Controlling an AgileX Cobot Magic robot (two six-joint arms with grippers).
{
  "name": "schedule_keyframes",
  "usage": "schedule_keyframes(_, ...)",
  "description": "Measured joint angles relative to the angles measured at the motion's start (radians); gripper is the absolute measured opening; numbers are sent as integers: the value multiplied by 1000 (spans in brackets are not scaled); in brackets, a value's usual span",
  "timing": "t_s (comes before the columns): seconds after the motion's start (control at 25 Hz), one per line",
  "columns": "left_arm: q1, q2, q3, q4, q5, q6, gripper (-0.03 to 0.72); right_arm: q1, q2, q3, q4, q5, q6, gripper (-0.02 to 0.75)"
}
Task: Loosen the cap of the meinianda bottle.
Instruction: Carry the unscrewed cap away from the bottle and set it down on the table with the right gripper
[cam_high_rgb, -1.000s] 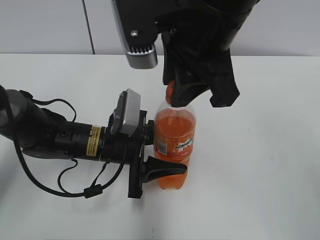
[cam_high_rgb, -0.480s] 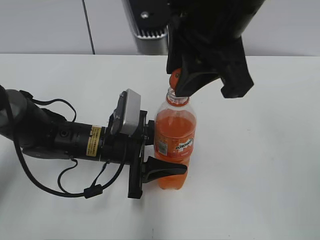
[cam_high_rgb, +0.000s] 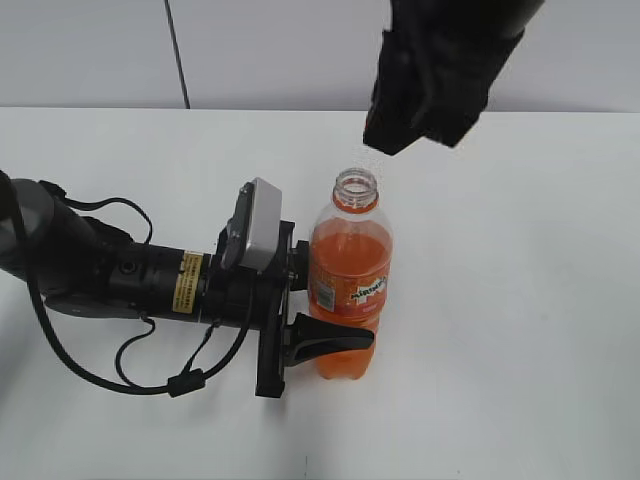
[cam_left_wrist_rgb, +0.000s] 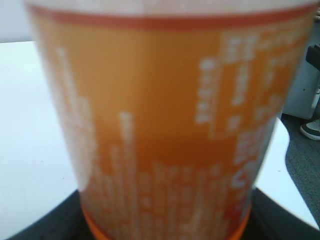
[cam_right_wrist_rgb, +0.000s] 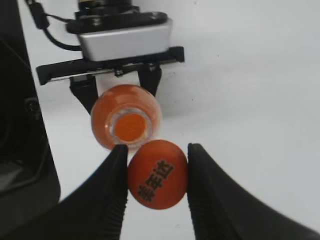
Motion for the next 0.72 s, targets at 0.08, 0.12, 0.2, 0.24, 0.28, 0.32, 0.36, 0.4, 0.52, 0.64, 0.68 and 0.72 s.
schedule_keyframes(0.08, 0, 0, 0, 0, 0, 0, 397, -46, 0, 0, -1, 0, 120, 273)
schedule_keyframes(0.12, 0, 0, 0, 0, 0, 0, 397, -77, 0, 3, -1, 0, 176, 273)
schedule_keyframes(0.2, 0, 0, 0, 0, 0, 0, 397, -141, 0, 17, -2, -3, 268, 273)
schedule_keyframes(0.24, 0, 0, 0, 0, 0, 0, 397, -177, 0, 30, -2, -12, 313, 273)
schedule_keyframes(0.28, 0, 0, 0, 0, 0, 0, 397, -215, 0, 46, -2, -33, 355, 273)
schedule_keyframes(0.32, 0, 0, 0, 0, 0, 0, 397, -247, 0, 68, -2, -62, 388, 273)
schedule_keyframes(0.36, 0, 0, 0, 0, 0, 0, 397, -285, 0, 89, -3, -94, 422, 273)
schedule_keyframes(0.4, 0, 0, 0, 0, 0, 0, 397, -322, 0, 119, -5, -124, 450, 273)
schedule_keyframes(0.52, 0, 0, 0, -2, 0, 0, 397, -418, 0, 223, -5, -246, 506, 273)
schedule_keyframes(0.64, 0, 0, 0, -2, 0, 0, 397, -500, 0, 337, -2, -368, 553, 273)
schedule_keyframes(0.68, 0, 0, 0, -3, 0, 0, 397, -526, 0, 376, 6, -398, 570, 273)
schedule_keyframes(0.72, 0, 0, 0, -4, 0, 0, 397, -550, 0, 414, 13, -438, 589, 273)
